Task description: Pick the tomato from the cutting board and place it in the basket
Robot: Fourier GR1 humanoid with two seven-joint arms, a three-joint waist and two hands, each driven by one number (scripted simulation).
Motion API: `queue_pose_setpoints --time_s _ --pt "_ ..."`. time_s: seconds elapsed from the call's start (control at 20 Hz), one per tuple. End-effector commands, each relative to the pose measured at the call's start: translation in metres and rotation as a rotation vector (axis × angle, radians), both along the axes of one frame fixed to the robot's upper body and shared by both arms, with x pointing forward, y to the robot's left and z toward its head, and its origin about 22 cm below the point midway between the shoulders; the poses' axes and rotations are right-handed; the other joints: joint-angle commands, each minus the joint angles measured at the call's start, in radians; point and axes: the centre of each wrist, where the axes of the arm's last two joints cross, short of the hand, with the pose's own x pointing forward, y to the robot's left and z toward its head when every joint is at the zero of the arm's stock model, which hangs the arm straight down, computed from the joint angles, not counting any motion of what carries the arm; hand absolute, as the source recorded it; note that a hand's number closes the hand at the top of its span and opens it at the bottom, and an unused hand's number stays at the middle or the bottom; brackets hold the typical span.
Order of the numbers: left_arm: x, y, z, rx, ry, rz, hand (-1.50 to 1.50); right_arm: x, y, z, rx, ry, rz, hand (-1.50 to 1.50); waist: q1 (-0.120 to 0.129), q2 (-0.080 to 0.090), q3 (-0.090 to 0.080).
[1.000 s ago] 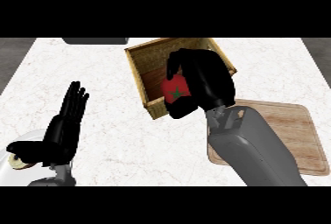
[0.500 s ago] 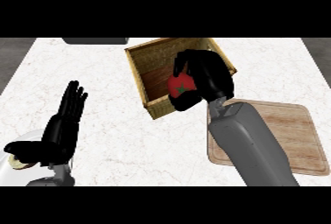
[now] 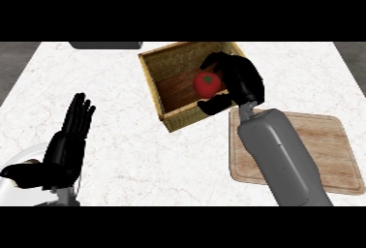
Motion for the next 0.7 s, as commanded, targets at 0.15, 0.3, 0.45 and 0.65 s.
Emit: queue_pose_setpoints --time_s 0.15,0.3,0.45,0.65 --pt "0.000 -0.005 -0.006 -0.011 0.014 0.006 0.00 0.013 -0.013 -0.013 0.059 -0.024 0.033 -1.50 0.000 0.001 -0.002" --pt "-0.001 0.005 -0.010 -0.011 0.008 0.016 0.00 0.006 -0.005 0.005 0.154 -0.077 0.040 -1.50 -0.002 0.000 -0.003" --pt "0.009 0.000 0.011 -0.008 0.003 -0.015 0.00 0.004 0.010 0.021 0.240 -0.157 0.034 -1.50 0.001 -0.001 -0.002" --pt "0.004 -0.014 -0.014 -0.018 0.020 -0.003 0.00 0.008 -0.013 0.031 0.224 -0.276 -0.007 -1.50 -0.003 0.000 -0.003"
